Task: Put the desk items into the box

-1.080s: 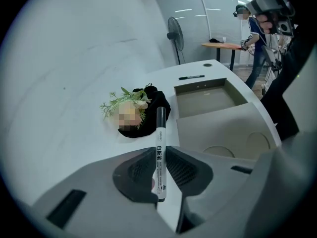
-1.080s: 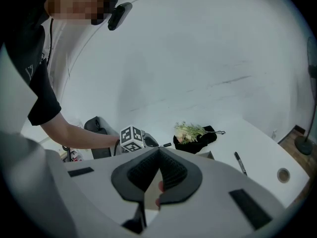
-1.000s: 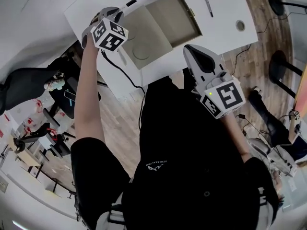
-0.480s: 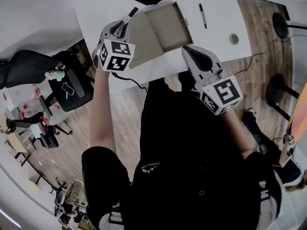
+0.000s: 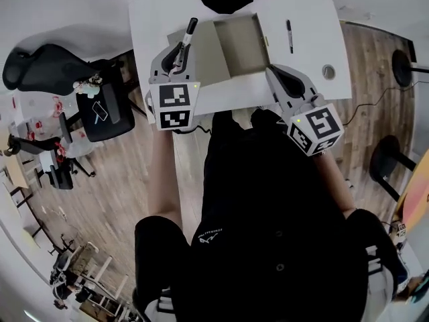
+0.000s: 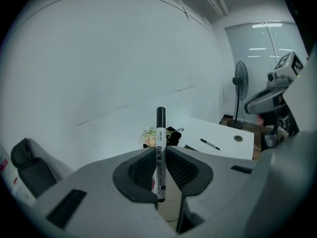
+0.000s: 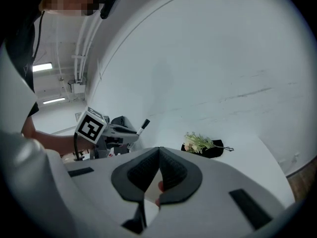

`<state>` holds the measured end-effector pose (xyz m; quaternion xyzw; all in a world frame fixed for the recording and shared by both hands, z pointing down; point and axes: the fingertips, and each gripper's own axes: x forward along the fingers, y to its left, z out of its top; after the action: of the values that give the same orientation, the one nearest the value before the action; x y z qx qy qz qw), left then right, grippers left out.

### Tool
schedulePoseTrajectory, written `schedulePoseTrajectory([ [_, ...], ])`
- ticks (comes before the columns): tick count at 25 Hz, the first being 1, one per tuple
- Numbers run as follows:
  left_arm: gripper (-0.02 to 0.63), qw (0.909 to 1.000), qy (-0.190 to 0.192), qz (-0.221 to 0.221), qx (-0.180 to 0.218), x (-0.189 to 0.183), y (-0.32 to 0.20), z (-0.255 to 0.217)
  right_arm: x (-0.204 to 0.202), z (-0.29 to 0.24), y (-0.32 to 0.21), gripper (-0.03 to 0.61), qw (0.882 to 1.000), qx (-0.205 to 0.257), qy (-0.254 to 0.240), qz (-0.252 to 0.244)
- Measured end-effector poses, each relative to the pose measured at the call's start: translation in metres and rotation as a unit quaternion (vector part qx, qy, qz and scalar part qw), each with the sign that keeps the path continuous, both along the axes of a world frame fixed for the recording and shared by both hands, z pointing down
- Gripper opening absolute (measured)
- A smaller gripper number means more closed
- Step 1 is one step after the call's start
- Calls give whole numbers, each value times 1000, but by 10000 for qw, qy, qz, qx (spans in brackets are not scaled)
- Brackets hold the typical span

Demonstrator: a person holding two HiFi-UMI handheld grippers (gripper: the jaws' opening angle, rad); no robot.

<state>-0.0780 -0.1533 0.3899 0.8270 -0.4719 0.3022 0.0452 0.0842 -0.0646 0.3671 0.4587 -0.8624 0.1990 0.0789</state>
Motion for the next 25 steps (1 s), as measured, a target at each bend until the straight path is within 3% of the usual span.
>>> schedulePoseTrajectory([
  [6, 74, 9950, 584, -758, 294, 7, 58, -31, 5, -5, 6, -2, 9992, 114, -15, -396],
  [16, 74, 9799, 1145, -1595, 339, 3, 130, -34, 5, -13, 23, -2, 9960, 310, -3, -832],
  [19, 74, 9767, 1312, -1673, 283, 11, 138, -31, 9, -14, 25, -2, 9956, 348, 17, -870],
  [25, 74, 9802, 1316, -1463, 212, 33, 138, -31, 13, -17, 24, -2, 9954, 361, -53, -883],
])
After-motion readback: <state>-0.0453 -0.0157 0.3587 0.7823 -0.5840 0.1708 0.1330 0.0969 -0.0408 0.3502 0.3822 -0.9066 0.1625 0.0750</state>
